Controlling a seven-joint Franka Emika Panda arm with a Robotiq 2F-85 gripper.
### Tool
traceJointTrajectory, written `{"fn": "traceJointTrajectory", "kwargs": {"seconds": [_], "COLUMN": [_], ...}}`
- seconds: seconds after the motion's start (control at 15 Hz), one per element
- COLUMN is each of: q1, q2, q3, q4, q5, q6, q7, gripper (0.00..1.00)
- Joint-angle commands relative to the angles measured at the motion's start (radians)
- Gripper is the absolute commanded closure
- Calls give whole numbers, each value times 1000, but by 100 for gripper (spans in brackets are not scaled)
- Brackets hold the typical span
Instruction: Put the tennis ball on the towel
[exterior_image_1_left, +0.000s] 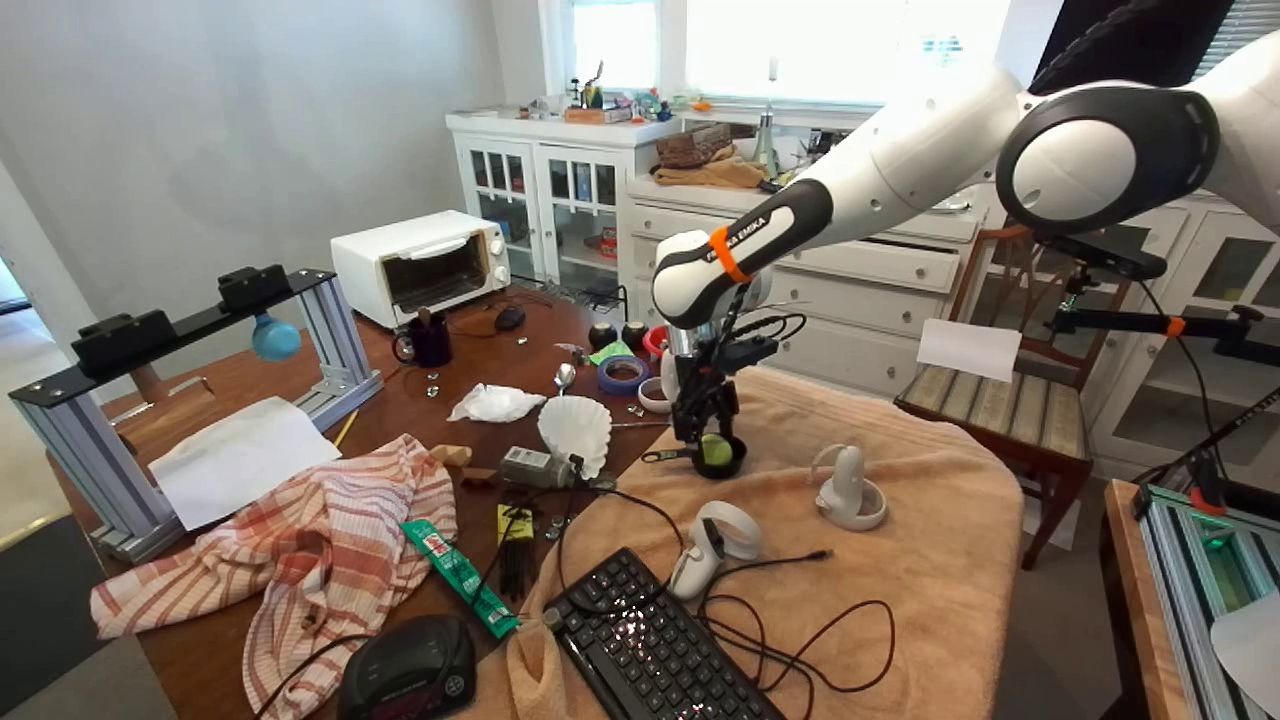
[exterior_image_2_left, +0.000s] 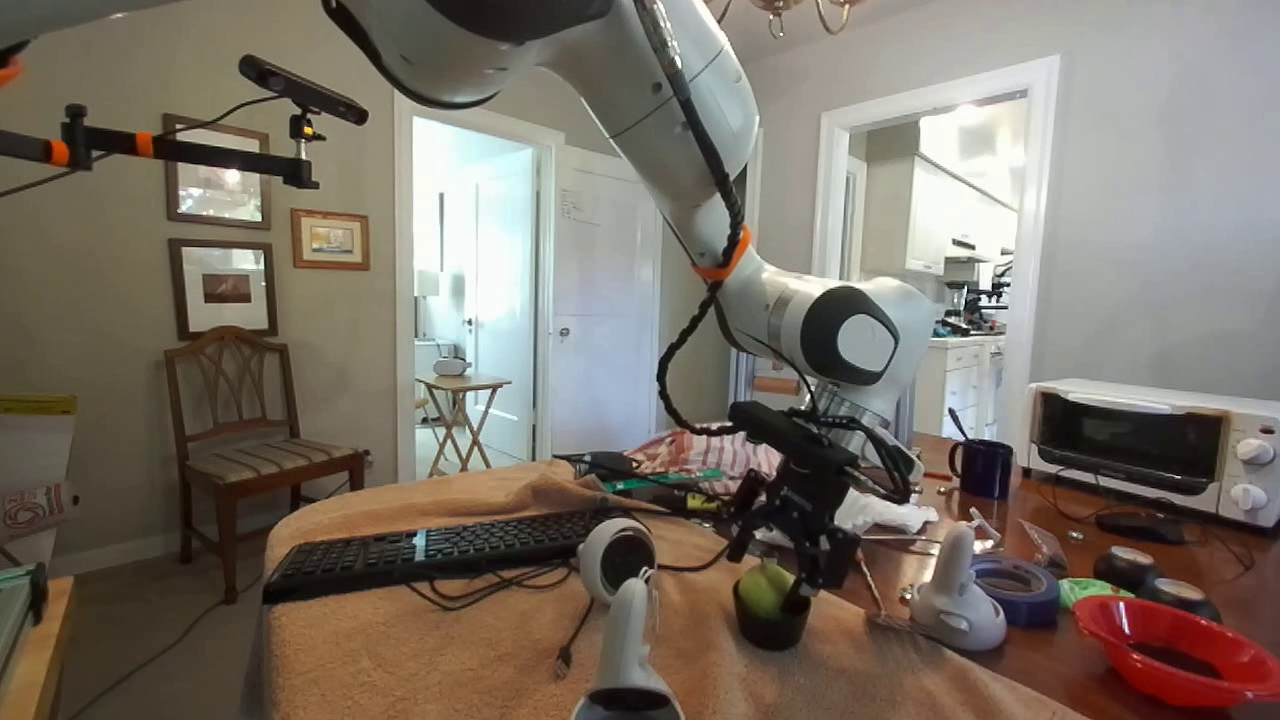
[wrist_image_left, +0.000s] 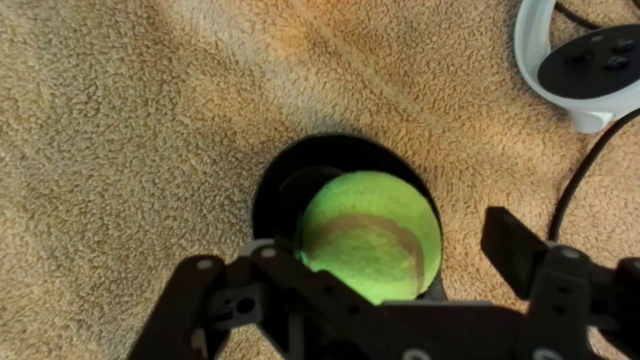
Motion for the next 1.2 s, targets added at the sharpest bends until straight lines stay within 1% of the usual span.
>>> {"fn": "traceJointTrajectory", "kwargs": {"seconds": [0.0,0.13,0.2,0.27,0.33,0.53,0.67,0.93,1.13], "q1": [-12,-12,-11,-12,-10,-2,13,47,57], "q2": [3,2,3,5,6,-5,-26,-57,-91], "q3": [15,17,18,19,20,20,19,5,7], "q4": [-4,-3,4,7,11,-2,-35,-87,-143], "q5": [19,21,22,23,23,19,12,7,3], "q6": [16,20,16,15,13,23,55,120,185], "q7": [-1,-4,-4,-4,-3,2,11,78,78], "gripper": [41,54,56,61,62,62,62,62,62]}}
